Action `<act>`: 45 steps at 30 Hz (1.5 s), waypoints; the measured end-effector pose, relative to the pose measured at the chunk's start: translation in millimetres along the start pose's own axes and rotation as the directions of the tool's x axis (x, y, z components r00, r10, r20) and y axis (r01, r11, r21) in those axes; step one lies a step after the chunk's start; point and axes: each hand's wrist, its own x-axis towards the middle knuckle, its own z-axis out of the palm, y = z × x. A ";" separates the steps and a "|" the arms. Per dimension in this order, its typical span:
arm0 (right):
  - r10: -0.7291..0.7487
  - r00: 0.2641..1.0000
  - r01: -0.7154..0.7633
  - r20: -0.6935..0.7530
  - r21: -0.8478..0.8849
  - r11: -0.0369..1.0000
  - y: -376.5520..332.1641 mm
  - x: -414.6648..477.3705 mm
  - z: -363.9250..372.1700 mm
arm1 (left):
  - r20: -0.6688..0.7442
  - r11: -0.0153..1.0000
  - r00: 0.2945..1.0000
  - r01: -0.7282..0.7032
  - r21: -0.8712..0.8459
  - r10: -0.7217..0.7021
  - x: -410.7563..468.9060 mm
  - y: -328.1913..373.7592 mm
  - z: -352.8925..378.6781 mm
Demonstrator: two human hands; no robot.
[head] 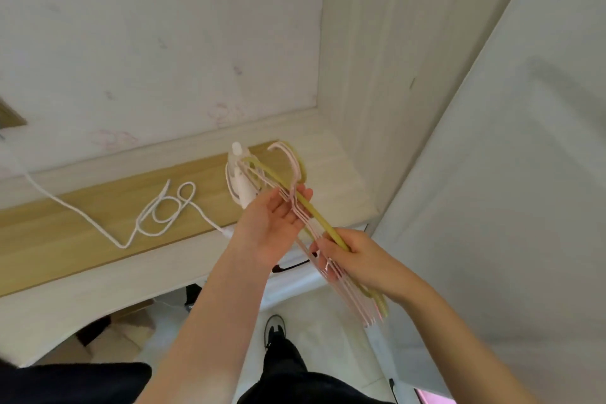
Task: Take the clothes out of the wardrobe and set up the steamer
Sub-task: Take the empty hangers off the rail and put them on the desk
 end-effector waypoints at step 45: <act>0.237 0.899 -0.269 -0.368 -0.039 0.962 6.0 233.6 -84.2 | 0.081 0.796 0.997 -0.064 0.602 0.019 195.9 129.7 63.4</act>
